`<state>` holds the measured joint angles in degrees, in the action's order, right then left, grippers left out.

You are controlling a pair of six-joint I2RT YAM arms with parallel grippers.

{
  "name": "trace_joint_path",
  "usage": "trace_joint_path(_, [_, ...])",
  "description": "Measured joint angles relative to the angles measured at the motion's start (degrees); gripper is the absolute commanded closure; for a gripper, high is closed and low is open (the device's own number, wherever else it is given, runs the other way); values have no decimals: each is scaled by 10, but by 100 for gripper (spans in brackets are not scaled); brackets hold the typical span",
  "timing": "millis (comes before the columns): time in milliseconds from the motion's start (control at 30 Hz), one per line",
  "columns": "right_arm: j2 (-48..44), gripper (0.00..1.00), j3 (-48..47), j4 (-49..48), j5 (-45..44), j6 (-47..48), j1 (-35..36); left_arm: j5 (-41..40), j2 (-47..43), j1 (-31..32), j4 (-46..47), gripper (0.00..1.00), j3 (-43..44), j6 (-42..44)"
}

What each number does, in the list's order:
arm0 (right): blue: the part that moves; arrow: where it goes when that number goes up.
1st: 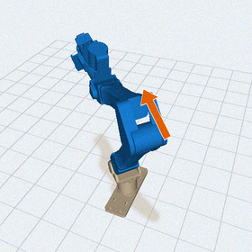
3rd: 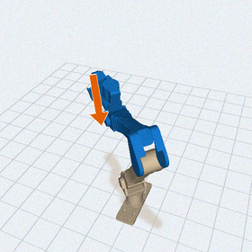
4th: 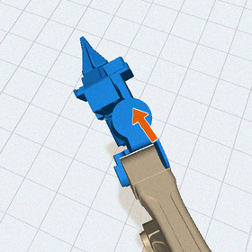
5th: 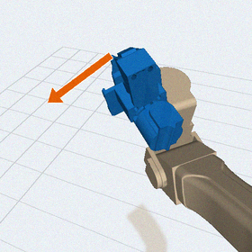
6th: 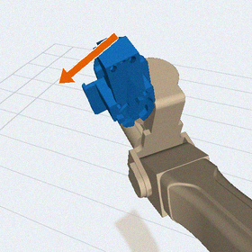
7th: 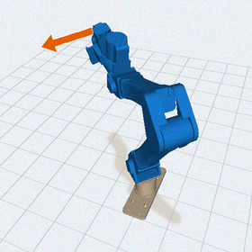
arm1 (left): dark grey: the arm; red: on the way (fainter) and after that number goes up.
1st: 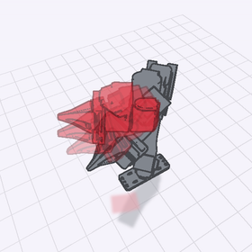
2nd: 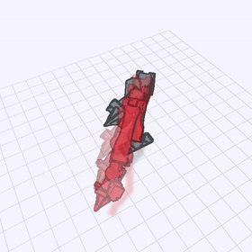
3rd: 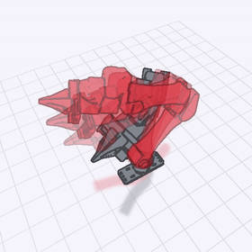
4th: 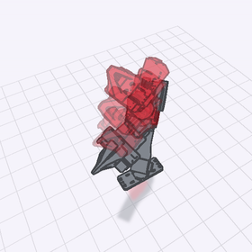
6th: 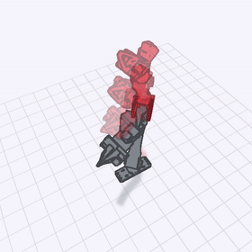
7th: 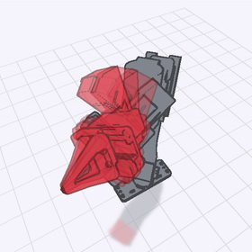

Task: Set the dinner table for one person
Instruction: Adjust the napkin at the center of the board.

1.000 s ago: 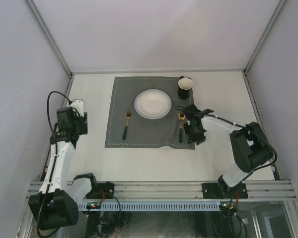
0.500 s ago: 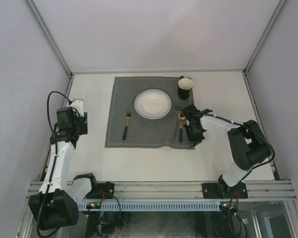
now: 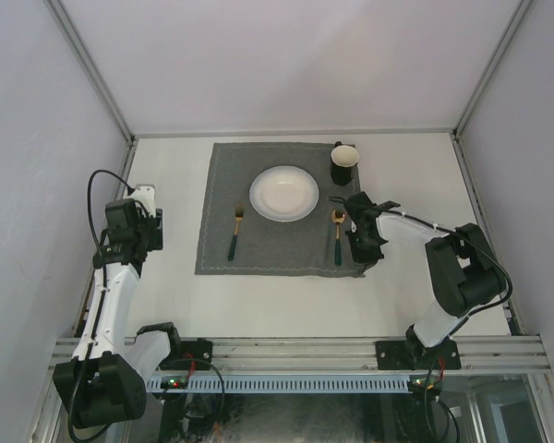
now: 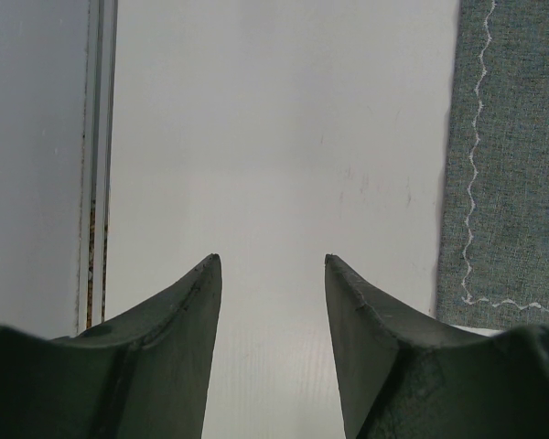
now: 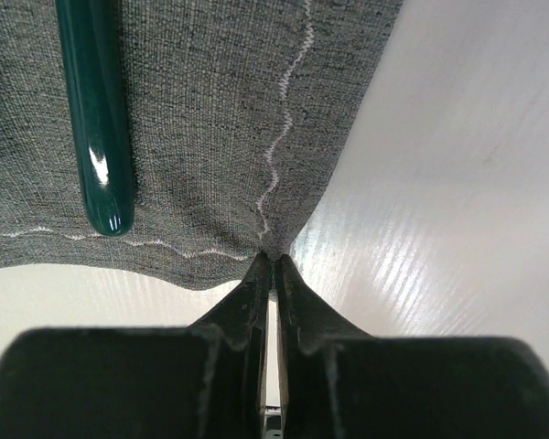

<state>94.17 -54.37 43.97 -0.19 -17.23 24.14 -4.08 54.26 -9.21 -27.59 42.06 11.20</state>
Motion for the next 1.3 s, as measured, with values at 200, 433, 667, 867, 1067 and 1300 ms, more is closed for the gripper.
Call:
trace_joint_path(200, [-6, 100, 0, 6, 1, 1, -8, 0, 0, 0, 0, 47, 0, 0])
trace_joint_path(433, [-16, 100, 0, 13, 0, 4, -9, 0, 0, 0, 0, 47, 0, 0])
trace_joint_path(667, [-27, 100, 0, 19, 1, 4, -9, 0, 0, 0, 0, 47, 0, 0])
trace_joint_path(867, [-25, 100, 0, 21, -2, 3, -9, 0, 0, 0, 0, 47, 0, 0])
trace_joint_path(1067, [7, 100, -2, 22, -17, -5, -8, 0, 0, 0, 0, 47, 0, 0])
trace_joint_path(1300, [8, 89, -3, 24, -27, -10, -5, 0, 0, 0, 0, 47, 0, 0])
